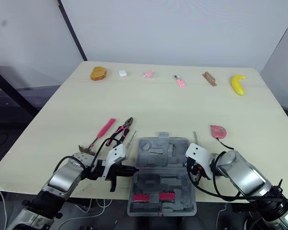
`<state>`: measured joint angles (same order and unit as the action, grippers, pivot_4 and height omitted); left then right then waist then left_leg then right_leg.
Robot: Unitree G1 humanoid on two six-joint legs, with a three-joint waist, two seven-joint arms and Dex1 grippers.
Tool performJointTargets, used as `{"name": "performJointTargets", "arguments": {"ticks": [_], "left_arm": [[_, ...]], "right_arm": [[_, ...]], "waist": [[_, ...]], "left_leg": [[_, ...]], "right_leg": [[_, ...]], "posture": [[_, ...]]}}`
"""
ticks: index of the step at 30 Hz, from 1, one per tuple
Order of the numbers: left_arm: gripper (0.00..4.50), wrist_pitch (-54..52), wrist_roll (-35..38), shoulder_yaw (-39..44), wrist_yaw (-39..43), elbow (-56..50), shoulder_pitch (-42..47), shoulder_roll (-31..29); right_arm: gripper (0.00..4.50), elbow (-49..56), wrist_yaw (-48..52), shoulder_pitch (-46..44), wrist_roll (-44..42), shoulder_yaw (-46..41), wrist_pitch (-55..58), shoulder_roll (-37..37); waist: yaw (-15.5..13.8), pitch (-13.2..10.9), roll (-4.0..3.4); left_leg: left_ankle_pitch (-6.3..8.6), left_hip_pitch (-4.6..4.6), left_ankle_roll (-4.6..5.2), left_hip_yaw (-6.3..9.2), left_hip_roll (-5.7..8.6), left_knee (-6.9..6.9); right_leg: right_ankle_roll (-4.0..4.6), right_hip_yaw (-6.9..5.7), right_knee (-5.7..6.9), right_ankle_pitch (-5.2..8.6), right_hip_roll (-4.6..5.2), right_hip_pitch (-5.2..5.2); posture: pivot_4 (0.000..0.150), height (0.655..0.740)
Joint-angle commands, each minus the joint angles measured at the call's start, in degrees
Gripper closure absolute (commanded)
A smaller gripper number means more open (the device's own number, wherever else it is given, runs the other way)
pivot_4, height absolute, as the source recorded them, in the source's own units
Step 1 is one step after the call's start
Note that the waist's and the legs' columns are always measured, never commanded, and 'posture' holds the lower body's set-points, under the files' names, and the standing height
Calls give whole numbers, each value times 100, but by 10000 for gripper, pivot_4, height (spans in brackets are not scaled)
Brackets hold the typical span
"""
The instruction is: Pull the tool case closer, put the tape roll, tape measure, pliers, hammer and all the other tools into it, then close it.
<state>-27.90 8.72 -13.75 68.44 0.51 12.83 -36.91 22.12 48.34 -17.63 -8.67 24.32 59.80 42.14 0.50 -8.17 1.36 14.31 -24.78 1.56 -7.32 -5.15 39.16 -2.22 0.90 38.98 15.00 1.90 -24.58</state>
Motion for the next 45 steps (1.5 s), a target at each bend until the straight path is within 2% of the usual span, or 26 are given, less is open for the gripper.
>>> {"name": "performJointTargets", "arguments": {"ticks": [1,28,31,35,38,43,45], "left_arm": [[45000,-33,3,-169,11,-7,-146,-57],[45000,-299,149,-143,-218,-361,-286,-125],[45000,-122,280,85,-310,-439,-379,-103],[45000,-47,1150,888,-204,-944,-672,-17],[45000,187,1427,1376,-266,-1117,-997,-52],[45000,354,1780,1979,-518,-1217,-1304,83],[45000,379,1953,2271,-763,-1250,-1402,212]], "right_arm": [[44657,213,-5,31,-119,-28,18,31],[44657,336,-134,140,-267,-106,39,141],[44657,327,-213,210,-302,-387,-167,150],[44657,491,-204,624,-642,-1186,-428,163],[44657,723,-40,1166,-1009,-1951,-1003,129],[44657,1009,171,2032,-1577,-3028,-1951,-161],[44657,1054,109,2409,-1844,-3477,-2478,-574]], "waist": [[0,0,0],[1,0,0],[2,0,0],[2,-1,1],[-32,-1,1],[-47,-1,2],[-45,-1,2]], "left_leg": [[0,0,0,0,0,0],[0,0,0,1,0,0],[0,0,0,2,0,0],[0,-3,0,4,0,-1],[0,-1,0,7,0,-1],[1,2,0,14,0,-1],[1,5,0,19,0,-1]], "right_leg": [[0,0,0,0,0,0],[0,0,-1,0,0,0],[0,0,0,0,0,0],[0,-1,-1,0,1,0],[-1,-5,-3,0,5,3],[-1,-7,-4,0,4,9],[-2,-11,-7,0,4,15]], "posture": [[1500,7400],[1500,7400],[1500,7400],[1500,7400],[1500,7400],[1500,7400],[1500,7400]]}}
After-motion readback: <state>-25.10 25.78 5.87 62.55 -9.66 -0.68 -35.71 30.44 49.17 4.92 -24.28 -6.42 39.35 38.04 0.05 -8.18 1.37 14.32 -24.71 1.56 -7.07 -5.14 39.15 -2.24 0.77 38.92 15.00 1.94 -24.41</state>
